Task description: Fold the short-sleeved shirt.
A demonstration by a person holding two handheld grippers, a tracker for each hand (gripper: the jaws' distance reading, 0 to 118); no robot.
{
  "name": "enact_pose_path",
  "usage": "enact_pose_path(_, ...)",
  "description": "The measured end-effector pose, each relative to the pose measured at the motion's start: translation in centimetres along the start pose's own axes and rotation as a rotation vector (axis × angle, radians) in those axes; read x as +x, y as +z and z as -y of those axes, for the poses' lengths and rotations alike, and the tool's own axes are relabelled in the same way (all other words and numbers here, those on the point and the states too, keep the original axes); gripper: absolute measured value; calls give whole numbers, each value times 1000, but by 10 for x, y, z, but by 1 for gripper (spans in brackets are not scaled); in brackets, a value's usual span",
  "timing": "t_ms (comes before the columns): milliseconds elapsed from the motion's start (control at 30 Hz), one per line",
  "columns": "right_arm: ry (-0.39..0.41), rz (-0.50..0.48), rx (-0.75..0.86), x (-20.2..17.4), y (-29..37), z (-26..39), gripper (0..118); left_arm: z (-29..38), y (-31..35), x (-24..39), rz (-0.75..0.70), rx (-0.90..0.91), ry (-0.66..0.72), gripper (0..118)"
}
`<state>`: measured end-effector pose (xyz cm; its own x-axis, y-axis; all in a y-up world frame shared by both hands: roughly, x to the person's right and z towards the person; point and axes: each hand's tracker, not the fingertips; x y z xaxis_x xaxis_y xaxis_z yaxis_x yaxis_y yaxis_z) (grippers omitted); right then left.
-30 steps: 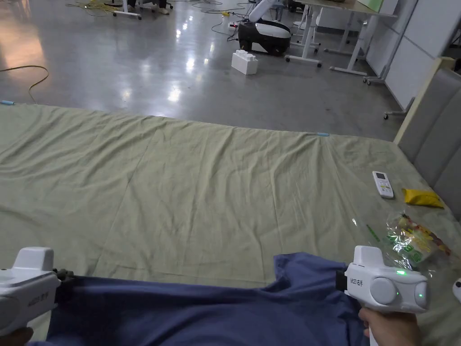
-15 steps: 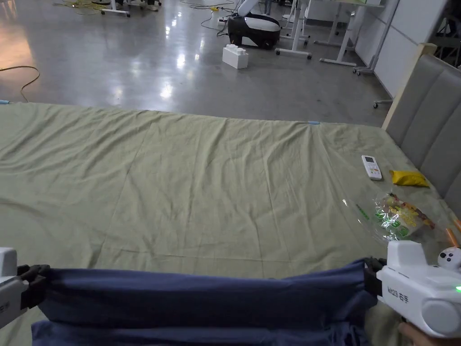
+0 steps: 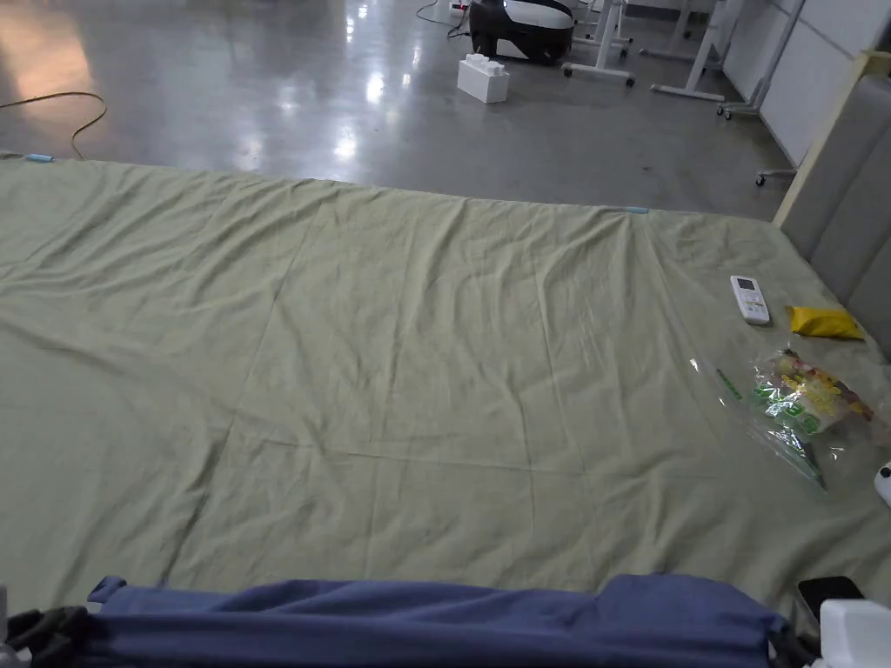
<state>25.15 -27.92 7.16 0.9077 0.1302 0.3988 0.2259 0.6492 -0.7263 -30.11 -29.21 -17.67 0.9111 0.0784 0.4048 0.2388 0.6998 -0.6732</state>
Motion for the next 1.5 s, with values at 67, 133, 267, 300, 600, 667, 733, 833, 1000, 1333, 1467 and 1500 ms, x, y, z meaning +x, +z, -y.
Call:
enact_pose_path(67,20,17,-40,-1,-9,14,0,15,-6,-1,1,-44,0,5)
enact_pose_path(133,21,18,-61,-3,-21,25,0,27,-16,0,-16,-88,-15,5)
enact_pose_path(267,18,21,-107,-10,-46,41,0,50,-46,-8,-30,-150,-24,5)
enact_pose_path(300,16,21,-123,-10,-51,45,0,53,-51,-8,-31,-150,-19,5)
enact_pose_path(600,67,177,-67,-32,-52,35,71,35,-50,-7,-81,-111,-19,53)
enact_pose_path(667,47,207,-7,-32,-43,25,80,26,-46,-6,-71,-67,-14,62)
enact_pose_path(733,9,193,64,-31,-33,14,81,14,-41,-1,-52,-15,0,62)
enact_pose_path(833,-37,177,164,-38,-20,-6,81,-6,-38,10,-61,69,-6,62)
enact_pose_path(1000,-60,121,391,-71,-2,-47,81,-46,-32,40,-61,243,7,62)
enact_pose_path(1333,-42,92,759,-139,21,-109,25,-105,-8,94,-100,553,-41,54)
enact_pose_path(1467,-85,60,792,-152,23,-122,8,-113,2,105,-119,618,-76,12)
enact_pose_path(1500,-96,68,790,-156,23,-124,7,-114,4,108,-128,625,-78,9)
